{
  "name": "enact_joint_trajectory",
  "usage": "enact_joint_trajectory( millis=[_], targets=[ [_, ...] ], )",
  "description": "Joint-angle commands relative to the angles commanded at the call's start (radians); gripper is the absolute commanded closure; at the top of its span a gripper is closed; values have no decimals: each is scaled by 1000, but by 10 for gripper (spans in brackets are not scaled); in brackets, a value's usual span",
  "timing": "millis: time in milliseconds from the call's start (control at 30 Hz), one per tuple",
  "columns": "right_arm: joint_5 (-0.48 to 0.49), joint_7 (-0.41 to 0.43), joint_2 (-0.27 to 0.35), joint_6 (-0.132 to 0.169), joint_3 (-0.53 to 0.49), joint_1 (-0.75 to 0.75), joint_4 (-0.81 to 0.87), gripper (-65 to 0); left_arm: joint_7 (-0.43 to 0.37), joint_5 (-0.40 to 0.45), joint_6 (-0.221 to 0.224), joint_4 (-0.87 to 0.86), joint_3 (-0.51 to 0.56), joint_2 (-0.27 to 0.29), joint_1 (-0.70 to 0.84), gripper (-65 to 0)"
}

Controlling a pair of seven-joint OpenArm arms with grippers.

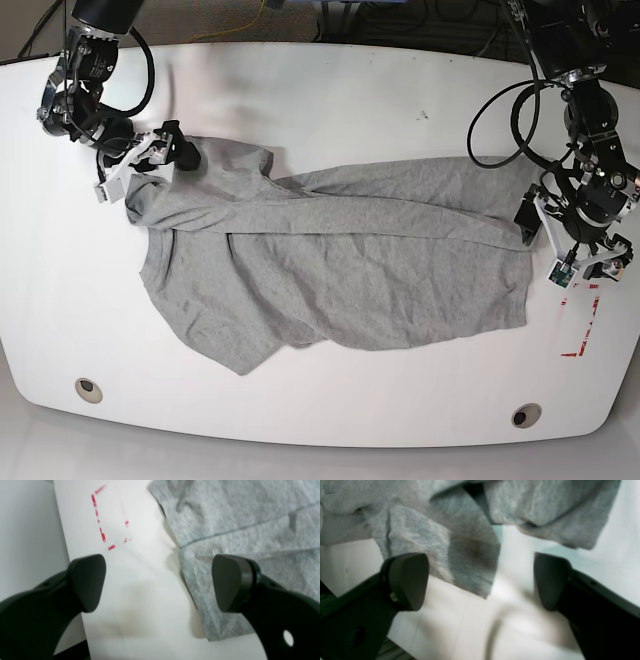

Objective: Layout the t-shirt on the table in an organized manner, then fold the t-shirt properly
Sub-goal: 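Move the right gripper to the shirt edge and grasp it, then drag the grasped edge with the right gripper, then release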

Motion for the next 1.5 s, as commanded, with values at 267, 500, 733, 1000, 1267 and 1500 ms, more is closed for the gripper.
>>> enact_joint_trajectory(
  millis=[267,500,733,1000,1267,1500],
  targets=[
    [-5,18,-34,-2,-51,-3,0,-650,0,0,0,0,0,0,0,-650],
    [-6,18,-49,-3,-52,0,0,-595,0,2,0,-2,-2,0,3,-650],
    [-5,18,-54,-3,-52,5,0,-314,0,2,0,-2,-2,0,20,-650],
    [-2,14,-43,-5,-51,11,57,-8,0,2,0,-6,-2,0,20,-650],
    [2,2,-12,-6,-51,21,203,0,0,3,0,-9,0,0,20,-650],
    [2,-52,-20,-2,-51,132,249,0,0,3,0,-9,3,0,20,-650]
  ],
)
